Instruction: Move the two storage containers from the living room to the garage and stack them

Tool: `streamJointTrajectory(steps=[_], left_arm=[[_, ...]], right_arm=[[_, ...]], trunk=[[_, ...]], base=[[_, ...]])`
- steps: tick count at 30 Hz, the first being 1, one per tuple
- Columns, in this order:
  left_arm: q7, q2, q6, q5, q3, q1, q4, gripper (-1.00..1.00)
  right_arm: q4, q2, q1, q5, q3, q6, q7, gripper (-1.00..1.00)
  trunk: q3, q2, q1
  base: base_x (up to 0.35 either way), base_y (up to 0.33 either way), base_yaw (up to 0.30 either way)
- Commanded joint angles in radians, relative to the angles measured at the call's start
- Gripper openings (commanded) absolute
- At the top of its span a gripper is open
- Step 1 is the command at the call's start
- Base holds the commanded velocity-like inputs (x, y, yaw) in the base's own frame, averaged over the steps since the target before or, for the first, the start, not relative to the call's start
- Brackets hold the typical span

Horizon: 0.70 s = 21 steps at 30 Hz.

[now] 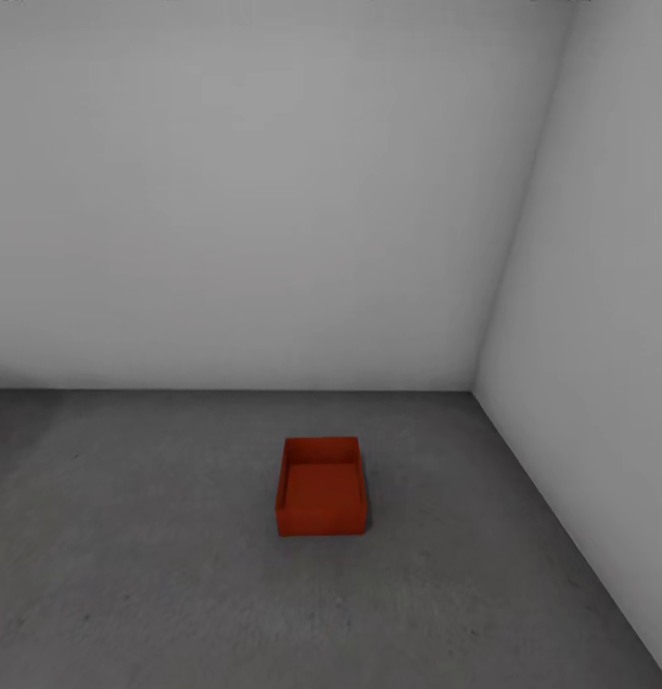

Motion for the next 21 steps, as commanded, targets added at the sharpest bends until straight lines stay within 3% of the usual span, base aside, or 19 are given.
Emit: streamJointTrajectory(steps=[1, 6, 13, 17, 21], left_arm=[[0.002, 0.0, -0.001, 0.009, -0.007, -0.001, 0.0, 1.0], [0.002, 0.0, -0.001, 0.009, -0.007, 0.0, 0.0, 1.0], [0.002, 0.0, 0.0, 0.008, -0.007, 0.0, 0.0, 1.0], [0.002, 0.0, 0.001, 0.01, -0.006, 0.0, 0.0, 1.0], [0.003, 0.0, 0.001, 0.01, -0.006, 0.0, 0.0, 1.0]], right_arm=[[0.003, 0.0, -0.001, -0.016, 0.008, -0.005, -0.002, 1.0], [0.003, -0.004, -0.001, -0.038, 0.008, -0.003, 0.008, 1.0], [0.003, -0.004, -0.001, -0.037, 0.008, -0.004, 0.009, 1.0], [0.003, -0.004, -0.001, -0.039, 0.008, -0.005, 0.063, 1.0], [0.003, -0.005, -0.001, -0.04, 0.008, -0.007, 0.071, 1.0]], trunk=[[0.001, -0.001, 0.0], [0.009, -0.001, 0.0], [0.02, -0.001, 0.0], [0.027, -0.001, 0.0], [0.033, -0.001, 0.0]], base=[[0.0, 0.0, 0.0], [0.0, 0.0, 0.0], [0.0, 0.0, 0.0], [0.0, 0.0, 0.0], [0.0, 0.0, 0.0]])
